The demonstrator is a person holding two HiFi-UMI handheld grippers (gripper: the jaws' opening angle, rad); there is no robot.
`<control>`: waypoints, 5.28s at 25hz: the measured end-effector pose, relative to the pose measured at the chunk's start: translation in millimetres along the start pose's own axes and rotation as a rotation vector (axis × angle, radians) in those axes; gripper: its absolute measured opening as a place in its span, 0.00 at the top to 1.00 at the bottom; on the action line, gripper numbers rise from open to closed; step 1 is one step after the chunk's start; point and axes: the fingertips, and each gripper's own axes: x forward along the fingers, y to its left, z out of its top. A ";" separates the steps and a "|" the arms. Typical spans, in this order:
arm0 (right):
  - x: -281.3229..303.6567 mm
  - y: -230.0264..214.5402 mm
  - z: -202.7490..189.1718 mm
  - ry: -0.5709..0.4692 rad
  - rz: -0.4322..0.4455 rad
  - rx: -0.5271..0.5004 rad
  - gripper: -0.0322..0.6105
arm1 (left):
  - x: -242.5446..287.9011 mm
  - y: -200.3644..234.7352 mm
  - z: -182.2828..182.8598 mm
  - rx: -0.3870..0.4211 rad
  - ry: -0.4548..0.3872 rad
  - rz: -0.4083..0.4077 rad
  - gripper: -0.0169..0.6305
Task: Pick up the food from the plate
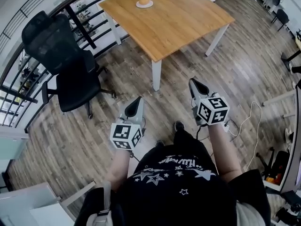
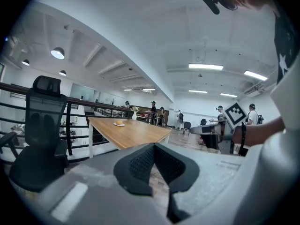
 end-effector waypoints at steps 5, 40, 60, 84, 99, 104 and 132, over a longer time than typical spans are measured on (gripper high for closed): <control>27.2 -34.1 11.0 -0.018 -0.001 0.037 0.95 | 24.2 9.7 -2.9 -0.025 0.013 0.047 0.97; 229.4 -215.6 78.5 0.064 0.301 0.147 0.95 | 243.9 40.2 51.6 -0.034 0.008 0.374 0.97; 372.1 -239.7 142.3 0.069 0.194 0.086 0.95 | 336.4 186.0 76.3 -0.109 0.011 0.323 0.97; 515.3 -232.0 202.0 0.102 0.221 -0.033 0.63 | 404.7 323.1 114.4 -0.124 0.005 0.279 0.97; 658.4 -276.2 235.2 0.117 0.450 -0.172 0.41 | 456.6 341.8 122.9 -0.171 0.034 0.485 0.97; 720.4 -287.5 255.3 0.155 0.522 -0.228 0.42 | 490.4 356.7 135.8 -0.178 0.060 0.518 0.97; 876.9 -247.4 135.5 0.397 0.807 -0.650 0.31 | 558.2 400.7 100.6 -0.207 0.173 0.568 0.97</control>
